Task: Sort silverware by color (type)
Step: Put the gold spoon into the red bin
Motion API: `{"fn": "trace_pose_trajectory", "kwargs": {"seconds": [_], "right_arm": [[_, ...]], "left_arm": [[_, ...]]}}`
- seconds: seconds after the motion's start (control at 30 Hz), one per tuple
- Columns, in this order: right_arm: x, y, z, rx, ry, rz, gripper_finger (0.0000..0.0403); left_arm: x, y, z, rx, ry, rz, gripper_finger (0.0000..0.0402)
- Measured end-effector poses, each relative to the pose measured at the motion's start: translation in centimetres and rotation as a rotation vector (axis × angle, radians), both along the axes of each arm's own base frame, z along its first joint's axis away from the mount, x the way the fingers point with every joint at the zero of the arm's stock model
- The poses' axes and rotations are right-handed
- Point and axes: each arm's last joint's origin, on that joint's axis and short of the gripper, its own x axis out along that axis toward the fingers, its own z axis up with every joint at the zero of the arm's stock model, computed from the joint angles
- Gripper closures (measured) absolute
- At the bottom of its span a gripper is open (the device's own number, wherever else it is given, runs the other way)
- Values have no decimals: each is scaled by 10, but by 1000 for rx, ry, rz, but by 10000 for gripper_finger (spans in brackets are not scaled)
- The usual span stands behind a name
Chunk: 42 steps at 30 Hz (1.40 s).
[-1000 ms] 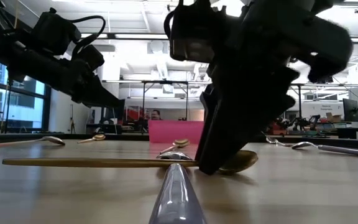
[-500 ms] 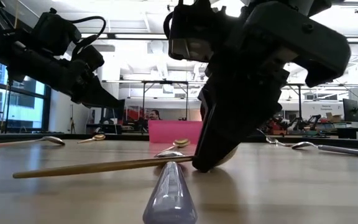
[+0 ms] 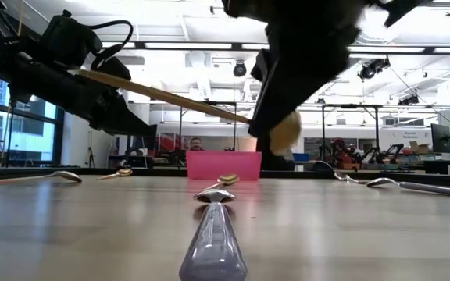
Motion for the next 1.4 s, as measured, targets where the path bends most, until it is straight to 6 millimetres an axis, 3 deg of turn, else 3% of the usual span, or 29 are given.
{"fn": "trace_pose_trajectory", "kwargs": {"seconds": [0.17, 0.6, 0.87, 1.1, 1.4], "right_arm": [[2, -45, 24, -71, -6, -86, 403], [14, -226, 35, -237, -31, -264, 403], [4, -318, 47, -302, -73, -326, 403], [4, -374, 41, -243, -62, -378, 403], [-4, -414, 6, -160, -52, -447, 403]], "left_arm": [[0, 0, 0, 2, 1, 4, 401], [0, 0, 0, 4, -5, 10, 401], [0, 2, 2, 51, -6, 38, 401], [0, 3, 2, 58, -13, 67, 401], [0, 3, 2, 61, -11, 80, 401]]}}
